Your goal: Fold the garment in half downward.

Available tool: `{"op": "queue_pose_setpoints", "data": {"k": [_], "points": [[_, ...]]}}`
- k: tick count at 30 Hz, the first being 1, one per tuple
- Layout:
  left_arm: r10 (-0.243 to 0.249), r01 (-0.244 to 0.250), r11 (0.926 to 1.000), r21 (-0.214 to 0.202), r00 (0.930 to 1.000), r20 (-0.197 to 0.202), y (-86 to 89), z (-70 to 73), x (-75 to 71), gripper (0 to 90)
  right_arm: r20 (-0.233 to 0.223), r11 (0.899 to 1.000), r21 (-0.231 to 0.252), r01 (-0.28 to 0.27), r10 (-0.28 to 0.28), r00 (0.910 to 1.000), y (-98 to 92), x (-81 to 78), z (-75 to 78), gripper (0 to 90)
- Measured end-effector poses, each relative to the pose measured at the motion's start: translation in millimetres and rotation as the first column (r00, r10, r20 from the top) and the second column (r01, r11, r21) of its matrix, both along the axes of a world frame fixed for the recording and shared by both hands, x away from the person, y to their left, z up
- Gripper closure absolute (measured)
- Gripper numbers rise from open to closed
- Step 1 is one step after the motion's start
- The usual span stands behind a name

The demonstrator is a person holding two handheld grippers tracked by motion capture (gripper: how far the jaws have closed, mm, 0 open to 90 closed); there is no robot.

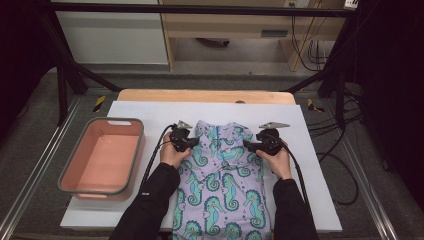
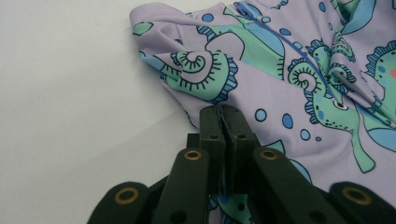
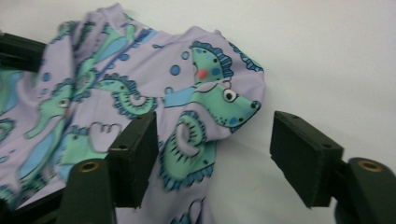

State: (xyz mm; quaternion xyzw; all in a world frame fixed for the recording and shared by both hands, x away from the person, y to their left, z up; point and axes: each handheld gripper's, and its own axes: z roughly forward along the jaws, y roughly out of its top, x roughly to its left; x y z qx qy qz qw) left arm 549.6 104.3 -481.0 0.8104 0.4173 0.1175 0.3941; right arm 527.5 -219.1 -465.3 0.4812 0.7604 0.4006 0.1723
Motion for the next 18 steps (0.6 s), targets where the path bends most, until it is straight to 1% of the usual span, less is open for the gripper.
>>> {"op": "queue_pose_setpoints", "data": {"k": [2,3,4,6,8,9,10,11,12,13,14,15,17,18], "points": [[-0.002,0.002,1.0,-0.001,1.0,-0.001,0.2,0.0,0.2,87.2,-0.021,1.0,-0.012,-0.004,0.004,0.9998,2.7,8.3,-4.6,35.4],[-0.002,0.002,1.0,-0.002,1.0,-0.001,0.3,0.0,0.3,87.2,-0.021,1.0,-0.021,-0.011,0.011,0.9997,4.6,11.9,-7.0,38.5],[-0.002,0.002,1.0,-0.004,1.0,-0.001,0.5,-0.2,0.3,87.2,-0.016,1.0,-0.023,-0.014,0.014,0.9998,5.5,13.3,-8.5,40.3],[-0.004,0.004,1.0,-0.006,1.0,-0.002,0.9,-0.3,0.6,87.2,-0.028,0.999,-0.023,-0.026,0.025,0.9993,6.9,17.5,-12.2,43.0],[-0.007,0.007,1.0,-0.006,1.0,-0.001,1.3,-0.3,0.9,87.2,-0.041,0.999,-0.037,-0.035,0.033,0.9986,8.9,20.5,-16.7,46.3],[-0.005,0.005,1.0,-0.007,1.0,-0.003,1.0,-0.2,0.8,87.2,-0.025,0.998,-0.046,-0.036,0.035,0.9991,9.6,20.9,-17.3,51.3],[-0.004,0.004,1.0,-0.003,1.0,-0.002,0.5,0.1,0.8,87.2,-0.024,0.999,-0.037,-0.039,0.038,0.999,10.1,21.1,-17.4,55.6],[-0.002,0.002,1.0,-0.002,1.0,-0.003,0.2,0.3,0.6,87.3,-0.022,0.998,-0.042,-0.053,0.052,0.9984,11.5,21.3,-17.8,58.8],[-0.002,0.002,1.0,0.001,1.0,-0.001,-0.3,0.7,0.5,87.7,-0.015,0.996,-0.067,-0.056,0.055,0.9984,12.9,20.9,-17.4,62.5],[-0.004,0.004,1.0,0.008,1.0,0.001,-0.6,1.1,0.5,88.0,-0.015,0.995,-0.076,-0.068,0.067,0.9976,13.9,20.9,-16.7,68.3],[-0.003,0.003,1.0,0.009,1.0,0.002,-0.9,1.4,0.5,88.1,-0.024,0.994,-0.071,-0.083,0.082,0.9964,14.8,21.1,-16.0,72.9],[-0.002,0.002,1.0,0.006,1.0,0.0,-0.9,1.6,0.7,88.2,-0.026,0.992,-0.085,-0.092,0.09,0.9956,16.3,20.7,-14.8,78.6],[0.002,-0.002,0.9999,-0.01,0.9999,-0.012,0.2,2.1,1.7,88.3,-0.016,0.989,-0.103,-0.107,0.106,0.9943,18.9,19.7,-12.6,83.0],[0.003,-0.003,0.9998,-0.017,0.9999,-0.012,1.0,3.0,2.4,88.4,-0.013,0.989,-0.099,-0.112,0.111,0.9937,19.0,19.4,-11.6,83.6]]}}
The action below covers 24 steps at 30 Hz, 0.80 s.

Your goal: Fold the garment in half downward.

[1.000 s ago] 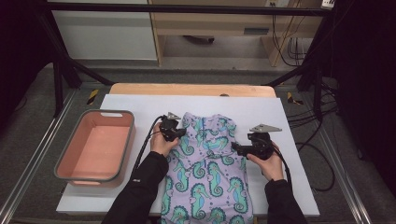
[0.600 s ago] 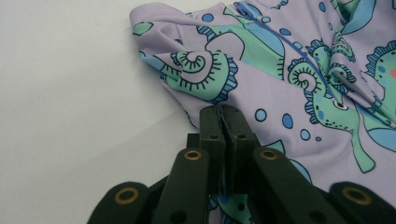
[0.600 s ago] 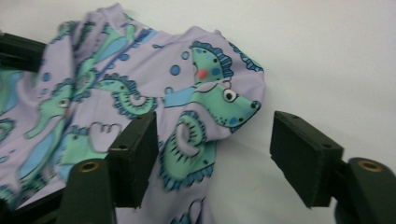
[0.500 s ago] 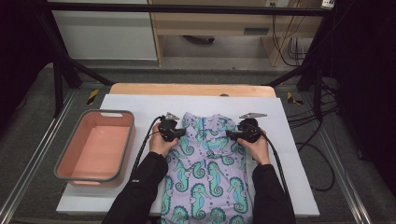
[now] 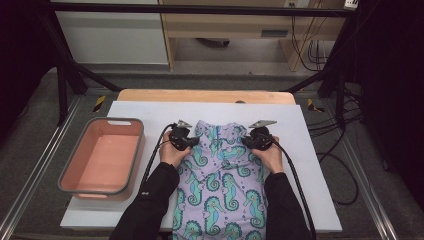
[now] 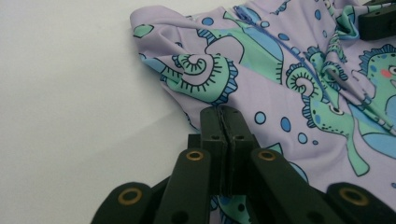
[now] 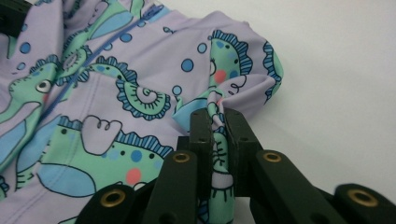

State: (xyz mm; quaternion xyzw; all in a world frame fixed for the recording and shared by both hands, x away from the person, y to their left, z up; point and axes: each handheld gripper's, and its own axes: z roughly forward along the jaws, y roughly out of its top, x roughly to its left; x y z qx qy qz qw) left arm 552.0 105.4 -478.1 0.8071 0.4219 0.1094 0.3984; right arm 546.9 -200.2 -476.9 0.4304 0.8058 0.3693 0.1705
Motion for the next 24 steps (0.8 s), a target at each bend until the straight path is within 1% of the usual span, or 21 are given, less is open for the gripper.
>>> {"op": "queue_pose_setpoints", "data": {"k": [2,5,6,7,8,9,10,12,14,16,17,18,20,21,24], "points": [[-0.002,0.002,0.9999,-0.012,0.9999,0.012,1.2,3.1,-0.1,88.6,0.013,1.0,0.0,0.001,-0.001,0.9999,-1.3,-0.9,3.0,84.1],[0.004,-0.002,0.9996,-0.029,0.9988,0.048,3.5,12.3,-0.5,88.7,0.048,1.0,0.012,0.009,-0.009,0.9988,-5.5,-2.6,11.8,84.4],[0.011,-0.008,0.9987,-0.051,0.9976,0.068,5.6,18.1,-0.7,88.7,0.062,1.0,0.017,0.012,-0.013,0.998,-6.5,-2.9,14.4,84.4],[0.013,-0.009,0.9979,-0.065,0.9971,0.074,7.0,22.0,-0.6,88.8,0.08,1.0,0.027,0.015,-0.017,0.9966,-7.7,-3.6,19.5,84.5],[0.012,-0.007,0.9976,-0.069,0.9963,0.086,8.6,29.0,0.0,88.8,0.092,1.0,0.028,0.015,-0.017,0.9956,-7.9,-3.8,22.7,84.5],[0.01,-0.003,0.9978,-0.067,0.9953,0.096,9.7,33.6,0.3,88.8,0.114,1.0,0.029,0.012,-0.015,0.9934,-7.5,-4.2,28.5,84.6],[0.016,-0.006,0.9964,-0.084,0.9928,0.119,10.5,41.1,0.6,88.9,0.129,0.999,0.03,0.009,-0.013,0.9916,-7.0,-4.3,32.1,84.6],[0.024,-0.008,0.9944,-0.105,0.9884,0.15,11.6,54.7,1.9,88.9,0.177,0.999,0.047,0.01,-0.018,0.984,-5.4,-3.8,44.3,84.7],[0.027,-0.003,0.9918,-0.128,0.9818,0.188,12.0,67.4,3.0,88.9,0.223,0.998,0.058,0.012,-0.025,0.9744,-4.4,-2.8,56.0,84.7],[0.026,0.003,0.9909,-0.134,0.9765,0.214,11.9,76.0,2.6,88.8,0.259,0.997,0.071,0.014,-0.032,0.9653,-4.4,-2.7,64.8,84.7],[0.025,0.005,0.991,-0.134,0.9756,0.218,11.9,77.7,1.7,88.8,0.265,0.997,0.074,0.009,-0.029,0.9638,-4.5,-3.4,68.8,84.7],[0.018,0.011,0.9909,-0.134,0.9766,0.214,12.0,78.2,0.3,88.8,0.266,0.997,0.071,0.01,-0.028,0.9635,-4.6,-4.6,70.5,84.7],[0.004,0.023,0.9925,-0.12,0.9752,0.221,11.9,76.9,-4.2,88.8,0.262,0.998,0.063,-0.001,-0.016,0.9648,-5.9,-7.6,70.6,84.7],[-0.002,0.029,0.9923,-0.121,0.9759,0.218,12.0,76.3,-6.1,88.8,0.258,0.998,0.057,-0.002,-0.013,0.9659,-6.1,-9.6,70.1,84.6],[-0.018,0.047,0.9914,-0.122,0.9731,0.23,12.7,74.9,-15.0,88.7,0.25,0.999,0.053,-0.009,-0.005,0.9682,-6.4,-16.3,68.6,84.6]]}}
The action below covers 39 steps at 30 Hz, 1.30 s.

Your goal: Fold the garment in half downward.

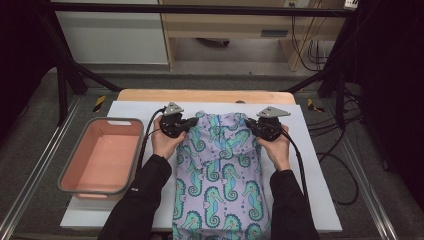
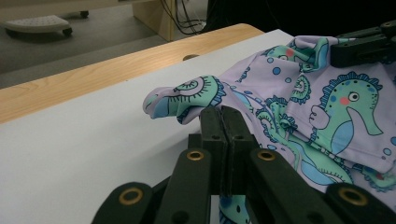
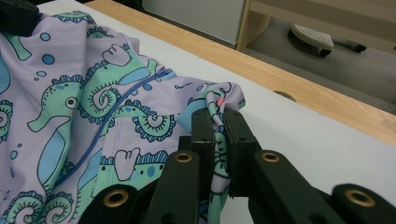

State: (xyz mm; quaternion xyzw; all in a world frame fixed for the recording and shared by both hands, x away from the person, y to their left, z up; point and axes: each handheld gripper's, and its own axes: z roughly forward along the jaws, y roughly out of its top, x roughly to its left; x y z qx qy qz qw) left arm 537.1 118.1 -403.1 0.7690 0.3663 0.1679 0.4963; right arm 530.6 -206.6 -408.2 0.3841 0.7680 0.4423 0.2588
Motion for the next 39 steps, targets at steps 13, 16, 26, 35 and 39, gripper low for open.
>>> {"op": "queue_pose_setpoints", "data": {"k": [13,16,26,35,39], "points": [[-0.046,0.047,0.9988,-0.01,0.9962,0.074,0.3,9.3,-33.4,88.7,0.061,1.0,-0.007,-0.025,0.025,0.9978,5.5,-29.6,4.6,84.6],[-0.054,0.055,0.9984,-0.015,0.9953,0.08,1.1,13.0,-39.4,88.7,0.07,1.0,-0.003,-0.028,0.028,0.9971,5.3,-34.0,7.1,84.6],[-0.077,0.078,0.9969,-0.006,0.9913,0.106,0.2,19.2,-62.2,88.6,0.104,0.999,-0.005,-0.051,0.051,0.9932,4.9,-58.2,15.7,84.6],[-0.081,0.083,0.9965,-0.01,0.9909,0.108,-1.1,24.6,-76.4,88.6,0.112,0.999,-0.012,-0.043,0.044,0.9927,4.1,-75.2,20.3,84.6],[-0.09,0.091,0.9958,-0.01,0.9896,0.113,-1.0,25.8,-86.6,88.6,0.118,0.999,-0.006,-0.05,0.05,0.9917,2.9,-82.6,21.4,84.6]]}}
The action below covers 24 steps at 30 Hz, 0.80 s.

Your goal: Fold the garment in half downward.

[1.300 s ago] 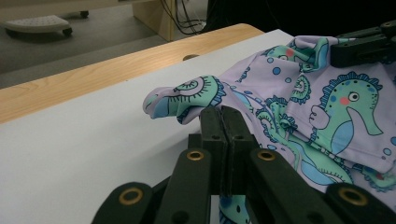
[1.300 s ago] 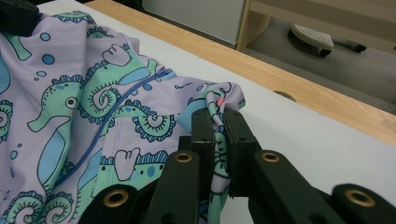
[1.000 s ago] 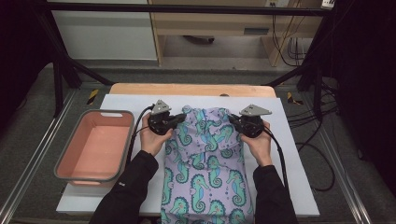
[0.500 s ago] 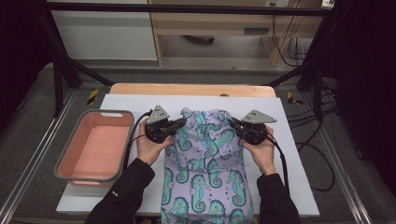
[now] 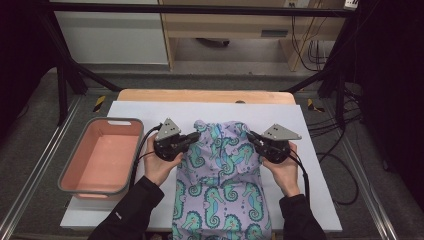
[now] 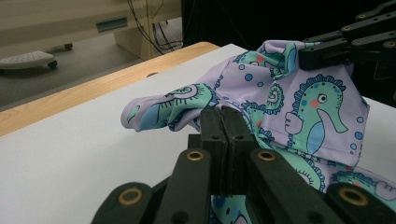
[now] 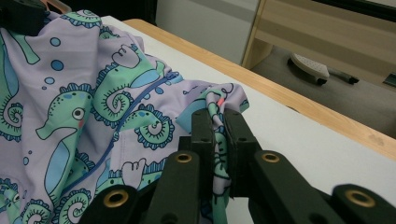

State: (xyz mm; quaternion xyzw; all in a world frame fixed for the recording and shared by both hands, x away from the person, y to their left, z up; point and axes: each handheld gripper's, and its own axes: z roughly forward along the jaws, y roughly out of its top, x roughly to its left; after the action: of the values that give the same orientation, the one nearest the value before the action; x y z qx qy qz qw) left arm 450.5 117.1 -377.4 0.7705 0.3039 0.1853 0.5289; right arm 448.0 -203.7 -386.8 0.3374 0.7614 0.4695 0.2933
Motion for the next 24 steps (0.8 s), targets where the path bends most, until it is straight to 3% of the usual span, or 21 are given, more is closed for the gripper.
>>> {"op": "queue_pose_setpoints", "data": {"k": [9,24], "points": [[-0.021,0.021,0.9997,-0.015,0.9996,0.02,1.4,-2.2,-18.4,88.6,0.018,1.0,-0.009,-0.018,0.018,0.9997,0.3,-15.5,1.4,84.6],[-0.047,0.047,0.9988,-0.011,0.9988,-0.011,10.9,-17.2,-59.6,88.5,0.013,0.998,-0.018,-0.068,0.069,0.9975,5.5,-48.6,-10.3,84.6]]}}
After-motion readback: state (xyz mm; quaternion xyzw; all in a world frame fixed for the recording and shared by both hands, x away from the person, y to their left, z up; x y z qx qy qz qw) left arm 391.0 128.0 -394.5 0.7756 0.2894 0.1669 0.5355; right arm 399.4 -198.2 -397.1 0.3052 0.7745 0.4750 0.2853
